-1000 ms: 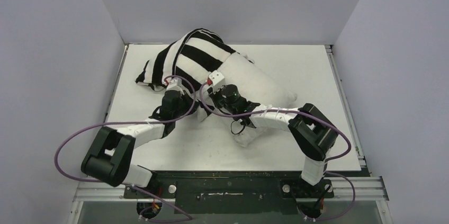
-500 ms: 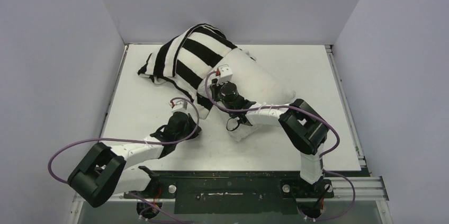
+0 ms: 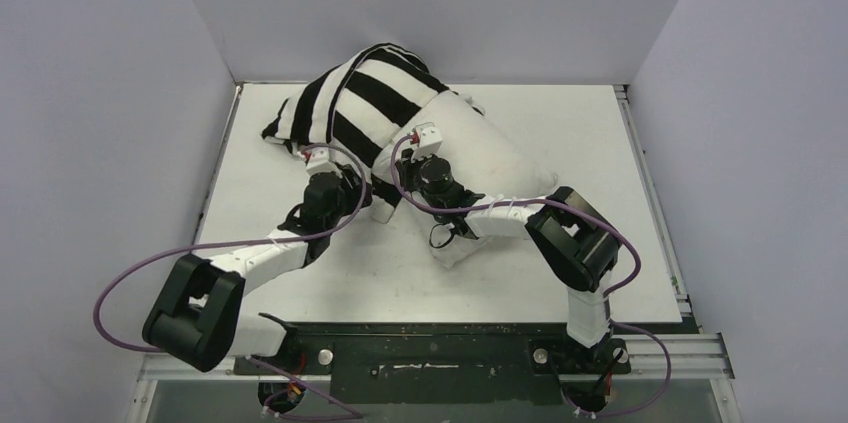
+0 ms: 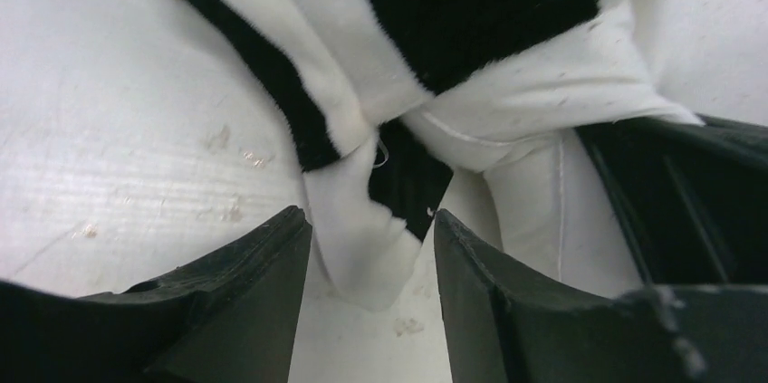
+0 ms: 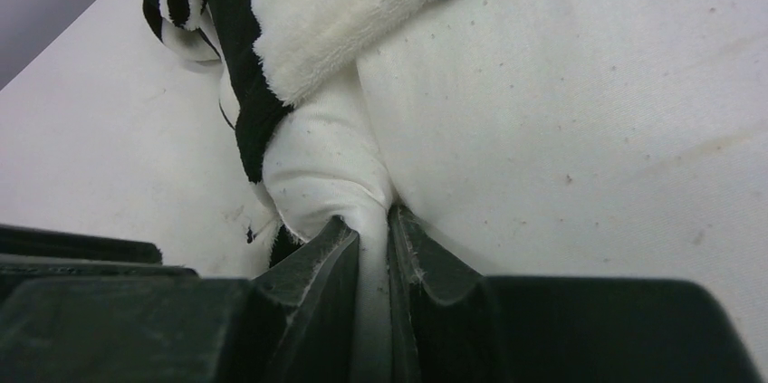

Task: Put the pillow into the pillowcase
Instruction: Stuff the pillow into the pillowcase.

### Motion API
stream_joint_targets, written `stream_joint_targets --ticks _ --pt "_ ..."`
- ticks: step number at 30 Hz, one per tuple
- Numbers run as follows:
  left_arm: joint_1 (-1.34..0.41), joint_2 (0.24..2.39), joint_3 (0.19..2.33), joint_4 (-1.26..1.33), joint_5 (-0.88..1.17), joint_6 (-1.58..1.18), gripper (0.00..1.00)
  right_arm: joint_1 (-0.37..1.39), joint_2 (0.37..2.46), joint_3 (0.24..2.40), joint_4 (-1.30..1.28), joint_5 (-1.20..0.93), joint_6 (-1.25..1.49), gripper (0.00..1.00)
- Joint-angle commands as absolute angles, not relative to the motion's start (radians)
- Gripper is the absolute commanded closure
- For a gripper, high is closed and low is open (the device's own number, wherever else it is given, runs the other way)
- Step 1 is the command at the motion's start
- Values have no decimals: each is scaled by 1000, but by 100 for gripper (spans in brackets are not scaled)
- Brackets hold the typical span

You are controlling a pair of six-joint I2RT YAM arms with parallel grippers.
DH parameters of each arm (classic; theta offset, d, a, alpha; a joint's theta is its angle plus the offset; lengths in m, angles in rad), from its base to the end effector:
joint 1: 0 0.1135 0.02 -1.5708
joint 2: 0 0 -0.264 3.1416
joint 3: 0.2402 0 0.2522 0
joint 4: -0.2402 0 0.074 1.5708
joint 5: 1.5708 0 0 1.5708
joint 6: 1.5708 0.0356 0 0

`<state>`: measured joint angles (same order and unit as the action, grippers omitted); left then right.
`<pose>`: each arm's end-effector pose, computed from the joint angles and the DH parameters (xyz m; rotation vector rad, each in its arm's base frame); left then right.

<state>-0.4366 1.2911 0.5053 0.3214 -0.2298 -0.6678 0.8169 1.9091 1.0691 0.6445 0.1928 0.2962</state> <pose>0.2389 -0.1025 0.1877 -0.3812 2.0176 -0.4622 0.2943 0.3035 0.1990 -0.3254 1.7772 0.6336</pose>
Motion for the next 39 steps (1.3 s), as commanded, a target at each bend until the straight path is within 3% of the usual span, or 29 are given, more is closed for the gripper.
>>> stream_joint_targets --ticks 1,14,17,18,25,29,32,39 --pt "-431 1384 596 510 -187 -584 48 810 1871 1066 706 181 328 100" --pt "-397 1680 707 606 -243 -609 48 832 1875 1075 692 183 335 100" --pt "-358 1713 721 625 -155 -653 94 832 1881 1075 695 180 358 100" --pt "-356 1696 725 590 -149 -654 100 831 1881 1076 695 182 361 100" --pt "-365 1374 752 305 -90 -593 100 804 1878 1044 745 214 415 100" --pt "-486 1262 682 231 -160 -590 100 799 1887 1056 742 234 439 100" --pt "-619 1307 543 343 -192 -664 100 805 1909 1073 751 249 448 100" --pt "-658 1378 524 410 -142 -706 100 822 1928 1072 770 211 468 100"
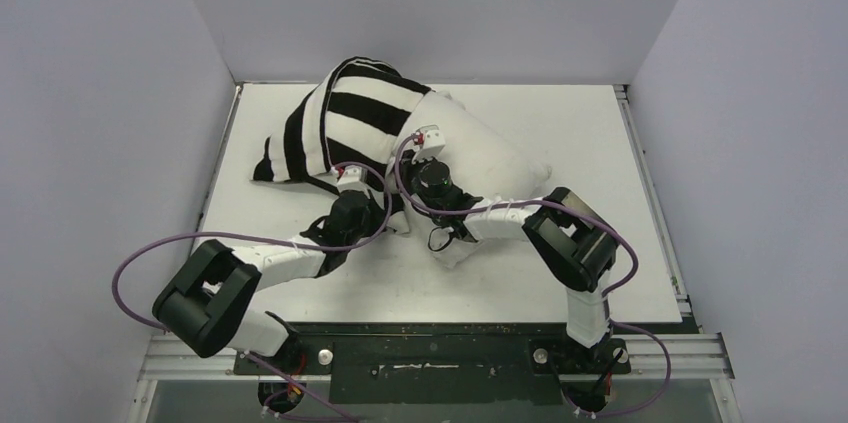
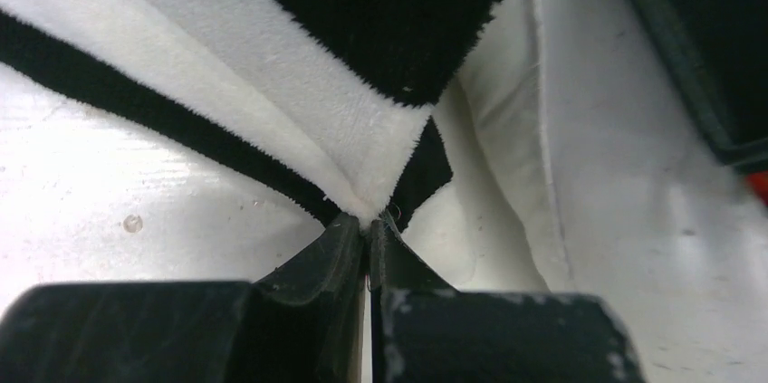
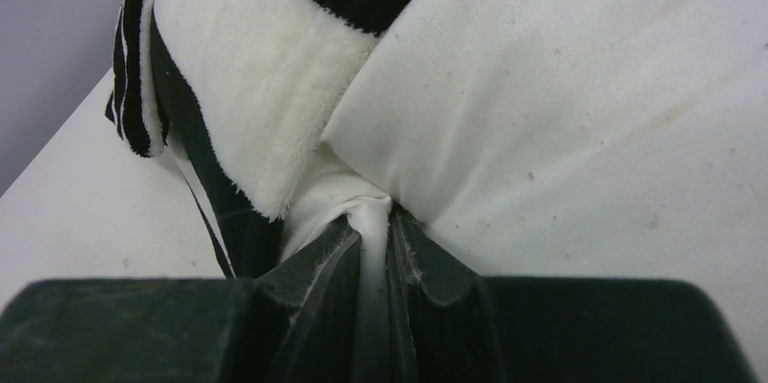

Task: Put the pillow into the pillowcase
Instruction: Stuff the pillow into the pillowcase.

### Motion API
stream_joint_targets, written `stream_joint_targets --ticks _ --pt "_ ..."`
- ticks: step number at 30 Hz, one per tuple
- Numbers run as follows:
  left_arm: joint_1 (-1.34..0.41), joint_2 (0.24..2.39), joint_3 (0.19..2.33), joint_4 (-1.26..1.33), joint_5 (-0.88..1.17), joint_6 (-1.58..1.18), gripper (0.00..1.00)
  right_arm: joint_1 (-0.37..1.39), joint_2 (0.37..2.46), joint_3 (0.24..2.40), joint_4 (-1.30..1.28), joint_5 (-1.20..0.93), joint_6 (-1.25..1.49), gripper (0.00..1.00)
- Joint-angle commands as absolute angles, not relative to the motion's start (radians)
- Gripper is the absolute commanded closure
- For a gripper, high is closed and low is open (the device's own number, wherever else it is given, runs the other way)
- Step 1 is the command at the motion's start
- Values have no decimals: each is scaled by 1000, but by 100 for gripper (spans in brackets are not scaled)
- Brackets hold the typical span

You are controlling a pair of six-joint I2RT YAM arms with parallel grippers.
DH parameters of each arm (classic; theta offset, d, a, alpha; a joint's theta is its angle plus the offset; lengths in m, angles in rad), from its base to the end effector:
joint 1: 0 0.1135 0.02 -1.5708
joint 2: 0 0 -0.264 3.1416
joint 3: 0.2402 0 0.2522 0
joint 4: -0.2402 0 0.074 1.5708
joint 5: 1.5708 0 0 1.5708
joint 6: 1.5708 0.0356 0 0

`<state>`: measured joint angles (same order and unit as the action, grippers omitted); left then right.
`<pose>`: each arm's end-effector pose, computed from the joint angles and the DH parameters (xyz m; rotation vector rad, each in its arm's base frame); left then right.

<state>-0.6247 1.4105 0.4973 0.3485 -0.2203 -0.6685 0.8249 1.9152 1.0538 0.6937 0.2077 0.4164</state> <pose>0.2211 -0.1498 0.1587 -0.1789 2.1590 -0.5260 0.2915 0.3046 0.1970 -0.2081 1.7793 0.7256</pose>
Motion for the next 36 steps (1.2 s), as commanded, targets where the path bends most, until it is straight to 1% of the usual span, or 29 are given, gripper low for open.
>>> stream_joint_targets --ticks 1,2,3,4,6,8,9,10,11,15,16,17,21,25,29,31,32,33,34,35,36 --pt "-658 1361 542 383 -159 -691 100 822 1915 1071 764 195 466 100" --pt "-656 1343 561 360 -173 -674 100 822 1904 1070 757 179 462 100" --pt "-653 1326 578 336 -183 -661 100 819 1884 1069 742 158 453 97" --pt "-647 1307 593 318 -187 -651 100 816 1861 1071 717 142 439 90" --pt "-643 1262 611 300 -193 -639 100 810 1802 1080 636 93 393 67" --pt "-641 1225 622 282 -205 -627 100 806 1728 1093 515 49 325 48" --pt "-640 1212 626 271 -210 -626 100 804 1687 1098 427 28 291 40" --pt "-640 1204 628 263 -215 -625 100 803 1649 1098 371 11 255 31" --pt "-638 1197 629 257 -217 -625 100 804 1609 1095 309 -15 211 24" --pt "-640 1185 618 265 -213 -636 100 820 1484 1068 107 -46 33 4" --pt "-640 1186 618 267 -213 -638 100 828 1460 1053 72 -47 -16 1" --pt "-639 1187 619 268 -212 -641 100 838 1442 1038 43 -54 -66 0" --pt "-641 1190 627 268 -206 -644 100 900 1405 1001 -74 58 -273 0" --pt "-641 1186 633 265 -203 -648 100 909 1394 940 -81 124 -380 0" --pt "-643 1179 627 284 -196 -671 100 900 1428 871 19 192 -439 0" --pt "-643 1173 623 300 -186 -695 100 881 1467 869 103 200 -448 7" --pt "-643 1169 627 305 -180 -702 100 867 1490 892 120 183 -440 13" --pt "-643 1162 643 307 -172 -705 100 850 1511 921 130 158 -420 28" --pt "-643 1156 666 304 -165 -705 100 844 1529 954 144 138 -398 54" --pt "-642 1149 699 289 -156 -701 100 842 1539 984 157 121 -381 74" --pt "-641 1144 741 273 -146 -693 100 847 1546 1020 149 102 -364 88"
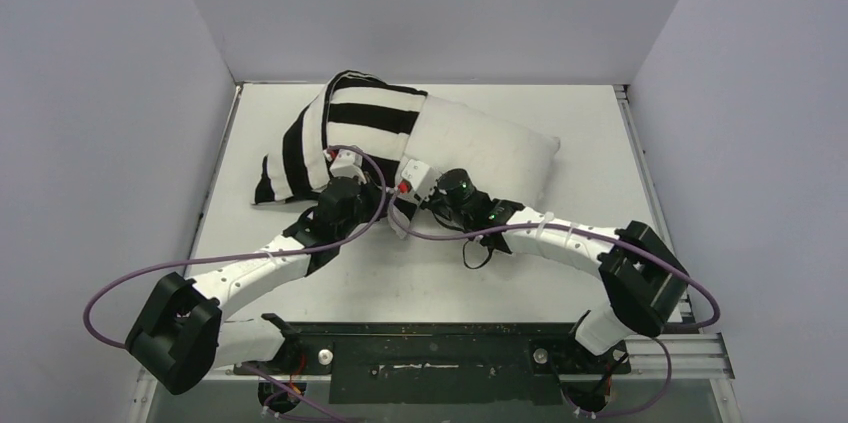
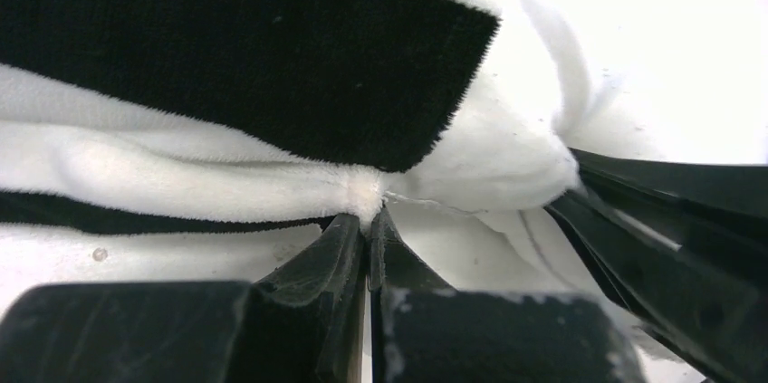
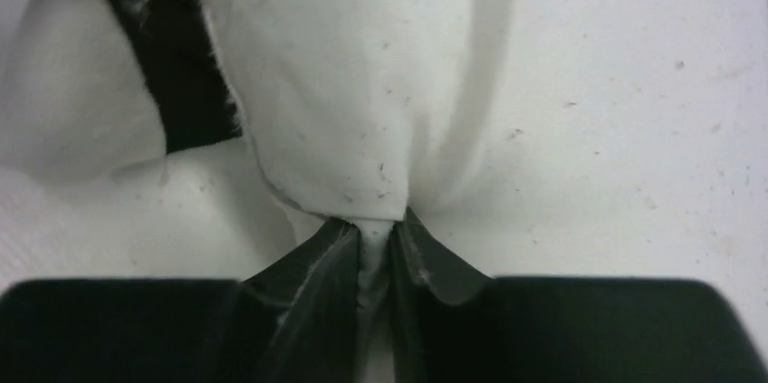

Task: Put the pillow into the pillowcase
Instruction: Stuff the pillow into the pillowcase.

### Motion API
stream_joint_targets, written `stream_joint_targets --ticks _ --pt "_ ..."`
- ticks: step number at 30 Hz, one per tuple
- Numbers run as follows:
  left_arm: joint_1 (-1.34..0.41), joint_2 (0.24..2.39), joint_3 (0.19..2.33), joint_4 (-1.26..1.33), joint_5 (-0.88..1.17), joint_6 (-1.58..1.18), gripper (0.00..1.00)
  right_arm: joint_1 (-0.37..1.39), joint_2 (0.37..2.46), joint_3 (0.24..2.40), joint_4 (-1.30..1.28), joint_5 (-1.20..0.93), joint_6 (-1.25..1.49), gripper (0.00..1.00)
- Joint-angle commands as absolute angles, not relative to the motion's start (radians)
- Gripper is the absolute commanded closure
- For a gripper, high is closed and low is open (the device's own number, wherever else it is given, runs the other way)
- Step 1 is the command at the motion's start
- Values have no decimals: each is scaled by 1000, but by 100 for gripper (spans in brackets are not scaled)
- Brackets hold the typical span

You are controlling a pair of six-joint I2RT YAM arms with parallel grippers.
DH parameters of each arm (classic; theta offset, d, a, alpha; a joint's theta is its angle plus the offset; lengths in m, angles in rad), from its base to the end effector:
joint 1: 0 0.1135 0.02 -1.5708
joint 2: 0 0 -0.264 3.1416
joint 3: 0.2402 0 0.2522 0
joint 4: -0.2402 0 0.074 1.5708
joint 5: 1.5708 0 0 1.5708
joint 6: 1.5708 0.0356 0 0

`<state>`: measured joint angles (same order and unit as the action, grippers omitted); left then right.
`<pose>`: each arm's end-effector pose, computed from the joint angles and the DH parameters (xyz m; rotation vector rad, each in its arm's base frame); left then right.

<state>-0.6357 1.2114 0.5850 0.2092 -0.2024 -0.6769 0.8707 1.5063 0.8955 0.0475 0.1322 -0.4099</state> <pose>0.2137 -0.1488 0.2215 -0.1762 2.0300 -0.6436 0.2165 0.2497 0.2273 -1.2102 1.7545 0.1308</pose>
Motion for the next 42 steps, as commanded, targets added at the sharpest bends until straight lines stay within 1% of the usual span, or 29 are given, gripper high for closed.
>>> stream_joint_targets --ticks 1,2,4,5,7,9,11,13,17,20,22,23,24,25,26,27,28,29,30,31,34,37,39,42 --pt "-639 1143 794 246 -132 -680 100 859 1550 1081 106 81 -335 99" --pt "-640 1145 861 215 -110 -667 100 873 1549 1151 45 56 -290 100" --pt "-642 1160 1026 132 -53 -641 100 873 1505 1292 -50 -79 -111 100" --pt "-646 1170 1114 94 -16 -637 100 858 1476 1327 -37 -162 -6 100" --pt "-659 1193 1273 42 61 -649 100 827 1432 1363 75 -298 181 100" --pt "-693 1213 1417 -16 109 -657 100 800 1431 1428 70 -362 313 100" --pt "-736 1228 1485 -90 123 -644 100 783 1430 1456 66 -374 403 100" --pt "-779 1224 1484 -104 110 -642 100 751 1415 1402 137 -376 535 100" --pt "-791 1223 1361 -27 125 -678 100 640 1403 1182 356 -375 768 100" --pt "-773 1277 1316 45 153 -661 100 572 1439 1044 481 -355 841 100" --pt "-730 1365 1335 74 224 -651 100 540 1490 1000 497 -338 831 100" --pt "-715 1407 1362 66 264 -627 91 526 1518 978 521 -342 826 100" --pt "-700 1448 1404 19 284 -592 80 510 1547 958 546 -345 818 96" --pt "-681 1486 1459 -63 294 -546 71 495 1571 949 551 -349 811 89" --pt "-661 1515 1509 -149 304 -504 65 476 1598 947 537 -366 789 83" --pt "-638 1536 1554 -230 305 -461 62 458 1603 950 507 -374 760 77" --pt "-618 1542 1582 -299 291 -423 57 438 1597 950 474 -382 736 67" --pt "-598 1539 1592 -354 275 -392 54 415 1576 948 441 -388 707 52" --pt "-576 1527 1587 -391 262 -365 52 396 1552 947 404 -397 678 43" --pt "-560 1512 1571 -427 248 -330 50 367 1523 955 356 -402 644 36" --pt "-523 1444 1497 -475 176 -287 45 338 1449 1026 157 -399 480 20" --pt "-483 1397 1408 -434 139 -253 42 338 1415 1105 10 -399 362 9" --pt "-459 1408 1381 -397 134 -220 41 341 1407 1125 -47 -415 353 3" --pt "-451 1456 1378 -346 151 -158 41 372 1382 1081 -9 -452 393 0"
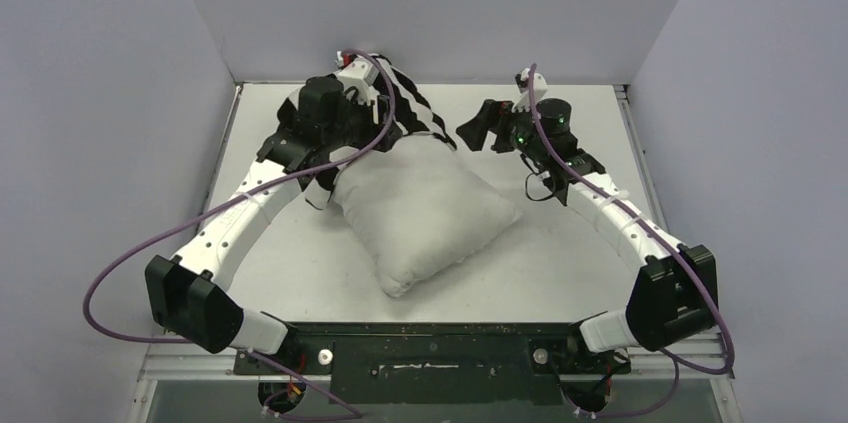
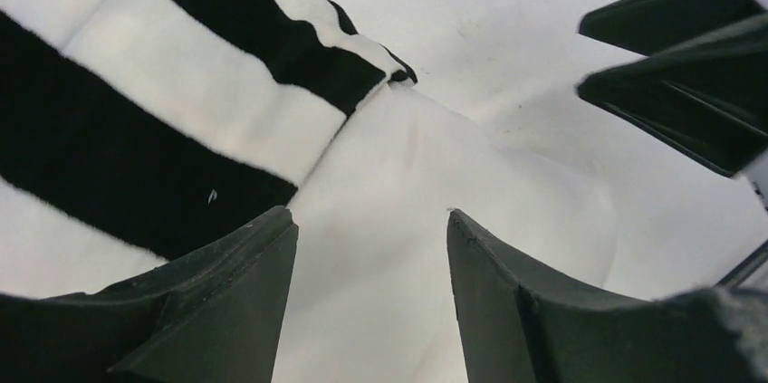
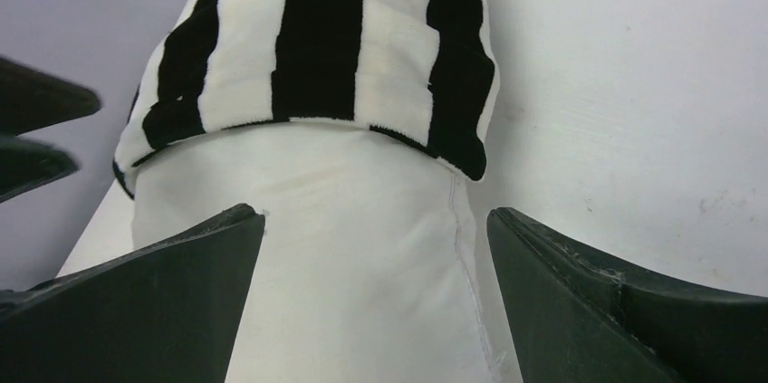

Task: Put the pillow into the pillowcase
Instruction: Stuff the pillow into the pillowcase.

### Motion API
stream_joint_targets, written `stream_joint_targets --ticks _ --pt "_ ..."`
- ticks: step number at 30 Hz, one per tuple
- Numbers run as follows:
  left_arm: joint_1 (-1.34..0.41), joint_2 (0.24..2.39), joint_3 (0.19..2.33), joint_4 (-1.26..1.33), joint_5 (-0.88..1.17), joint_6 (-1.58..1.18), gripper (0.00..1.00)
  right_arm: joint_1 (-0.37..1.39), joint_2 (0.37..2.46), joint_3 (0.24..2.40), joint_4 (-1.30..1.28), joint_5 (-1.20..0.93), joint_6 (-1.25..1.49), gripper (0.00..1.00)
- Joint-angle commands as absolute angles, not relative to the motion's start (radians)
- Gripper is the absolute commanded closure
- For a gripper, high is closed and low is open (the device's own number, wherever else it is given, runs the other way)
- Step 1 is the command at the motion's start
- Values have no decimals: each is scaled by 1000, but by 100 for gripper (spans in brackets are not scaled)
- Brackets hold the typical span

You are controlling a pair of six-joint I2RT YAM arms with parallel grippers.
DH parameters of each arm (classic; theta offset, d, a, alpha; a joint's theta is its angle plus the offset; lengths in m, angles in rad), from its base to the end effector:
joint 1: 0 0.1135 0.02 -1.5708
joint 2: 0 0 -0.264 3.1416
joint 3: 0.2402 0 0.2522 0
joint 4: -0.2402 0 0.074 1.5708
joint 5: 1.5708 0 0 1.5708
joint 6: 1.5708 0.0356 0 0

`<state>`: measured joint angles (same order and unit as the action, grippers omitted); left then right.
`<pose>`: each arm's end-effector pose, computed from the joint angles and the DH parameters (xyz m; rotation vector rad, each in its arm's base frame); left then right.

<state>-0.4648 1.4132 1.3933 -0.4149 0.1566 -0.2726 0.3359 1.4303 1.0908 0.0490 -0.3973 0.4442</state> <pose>0.2869 -0.1501 0.3834 0.2994 2.0342 -0.6226 0.3130 0.1239 0.3193 -0.1832 1.9297 0.8998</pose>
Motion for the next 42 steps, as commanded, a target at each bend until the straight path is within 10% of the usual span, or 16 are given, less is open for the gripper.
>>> stream_joint_targets --ticks 1,17,21,25,36,42 --pt "-451 1471 1376 -327 162 -140 40 394 1376 1066 20 -442 398 0" --pt "-454 1669 1320 -72 53 56 37 574 1458 930 230 -302 419 0" --pt "-458 1676 1335 -54 42 74 94 609 1482 926 288 -253 427 0" --pt "-498 1626 1390 -113 41 11 100 618 1482 857 376 -208 490 6" --pt "-842 1331 1107 25 24 -451 100 613 1605 699 762 -22 743 96" --pt "-853 1406 938 134 -14 -523 100 613 1659 706 852 171 885 100"
